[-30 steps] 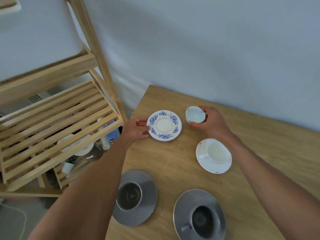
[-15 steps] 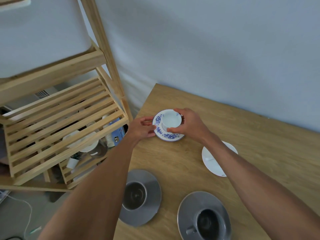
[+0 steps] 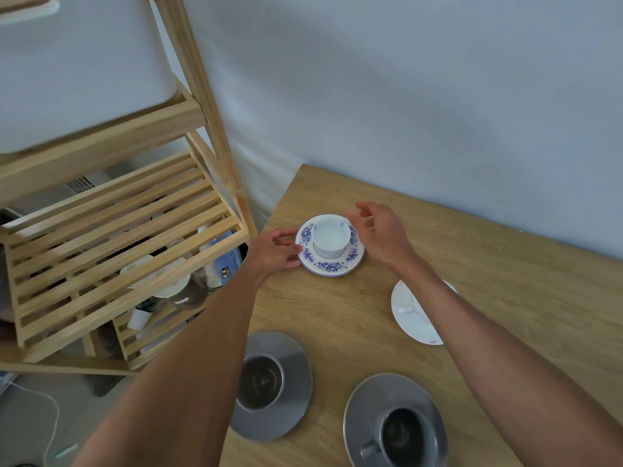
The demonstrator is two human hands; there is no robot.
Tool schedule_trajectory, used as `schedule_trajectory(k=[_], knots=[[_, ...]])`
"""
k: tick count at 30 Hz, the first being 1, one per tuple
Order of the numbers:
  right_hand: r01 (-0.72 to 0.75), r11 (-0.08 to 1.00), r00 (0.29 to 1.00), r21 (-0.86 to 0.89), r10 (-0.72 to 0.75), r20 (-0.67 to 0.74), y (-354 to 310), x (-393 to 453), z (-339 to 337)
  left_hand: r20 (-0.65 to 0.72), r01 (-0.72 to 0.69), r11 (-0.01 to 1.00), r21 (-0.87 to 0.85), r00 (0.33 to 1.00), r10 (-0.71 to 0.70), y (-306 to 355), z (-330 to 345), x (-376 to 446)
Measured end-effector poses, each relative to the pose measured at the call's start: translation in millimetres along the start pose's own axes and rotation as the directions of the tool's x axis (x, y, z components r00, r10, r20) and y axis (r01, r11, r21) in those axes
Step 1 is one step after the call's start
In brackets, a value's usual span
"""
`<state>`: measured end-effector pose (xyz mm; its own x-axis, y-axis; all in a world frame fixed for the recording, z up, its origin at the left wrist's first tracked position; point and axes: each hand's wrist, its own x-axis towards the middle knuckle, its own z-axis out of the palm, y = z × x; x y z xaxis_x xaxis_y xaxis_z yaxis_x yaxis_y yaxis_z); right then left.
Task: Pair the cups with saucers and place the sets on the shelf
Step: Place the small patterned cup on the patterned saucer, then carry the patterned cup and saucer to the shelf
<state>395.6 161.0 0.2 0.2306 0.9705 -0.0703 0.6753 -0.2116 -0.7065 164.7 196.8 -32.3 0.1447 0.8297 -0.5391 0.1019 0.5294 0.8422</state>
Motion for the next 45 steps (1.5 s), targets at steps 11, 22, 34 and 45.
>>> schedule_trajectory(k=[11,22,34,45], knots=[[-0.319,0.947,0.923,0.043,0.3,0.242,8,-1,4,-0.045,0.004,1.0,0.022,0.999,-0.003,-2,-4,-8],[-0.245,0.956,0.951,0.163,0.204,0.232,-43,-21,35,-0.114,-0.056,0.997,-0.051,0.992,0.05,-6,-62,-53],[-0.16,0.958,0.96,0.239,0.094,0.265,-160,-80,107,-0.24,-0.113,0.987,-0.115,0.967,0.083,-16,-191,-135],[-0.055,0.977,0.922,0.206,-0.03,0.386,-254,-86,205,-0.39,-0.102,0.983,-0.154,0.92,0.034,-35,-312,-165]])
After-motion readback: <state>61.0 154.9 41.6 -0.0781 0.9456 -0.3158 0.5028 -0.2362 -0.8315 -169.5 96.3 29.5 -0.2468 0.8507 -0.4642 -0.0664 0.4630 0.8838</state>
